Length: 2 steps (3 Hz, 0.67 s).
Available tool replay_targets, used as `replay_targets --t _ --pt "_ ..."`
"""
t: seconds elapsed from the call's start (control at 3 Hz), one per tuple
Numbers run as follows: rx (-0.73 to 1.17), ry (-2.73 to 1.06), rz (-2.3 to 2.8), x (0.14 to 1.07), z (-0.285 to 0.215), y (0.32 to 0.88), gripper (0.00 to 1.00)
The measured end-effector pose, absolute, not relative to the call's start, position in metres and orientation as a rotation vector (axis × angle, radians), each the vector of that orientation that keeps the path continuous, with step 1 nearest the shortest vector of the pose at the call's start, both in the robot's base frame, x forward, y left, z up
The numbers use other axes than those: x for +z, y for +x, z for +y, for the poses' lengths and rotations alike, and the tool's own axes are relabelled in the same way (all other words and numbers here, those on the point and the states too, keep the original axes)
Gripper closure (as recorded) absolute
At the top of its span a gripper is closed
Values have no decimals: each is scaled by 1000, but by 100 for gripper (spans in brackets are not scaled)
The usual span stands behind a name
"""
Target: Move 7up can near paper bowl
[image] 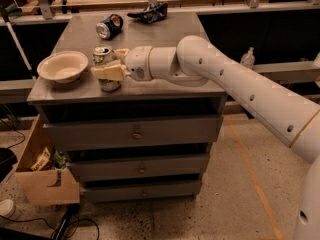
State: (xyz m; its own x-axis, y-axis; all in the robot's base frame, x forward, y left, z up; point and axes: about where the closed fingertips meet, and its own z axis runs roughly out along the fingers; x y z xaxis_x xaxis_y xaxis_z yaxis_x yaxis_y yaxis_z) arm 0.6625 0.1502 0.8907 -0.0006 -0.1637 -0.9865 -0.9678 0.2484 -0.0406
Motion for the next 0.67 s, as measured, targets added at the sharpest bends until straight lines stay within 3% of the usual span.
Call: replay_targets --t 0.33,0.67 --pt "926 -1146 1419 891 153 661 14" --pt "930 -1149 1417 891 155 660 0"
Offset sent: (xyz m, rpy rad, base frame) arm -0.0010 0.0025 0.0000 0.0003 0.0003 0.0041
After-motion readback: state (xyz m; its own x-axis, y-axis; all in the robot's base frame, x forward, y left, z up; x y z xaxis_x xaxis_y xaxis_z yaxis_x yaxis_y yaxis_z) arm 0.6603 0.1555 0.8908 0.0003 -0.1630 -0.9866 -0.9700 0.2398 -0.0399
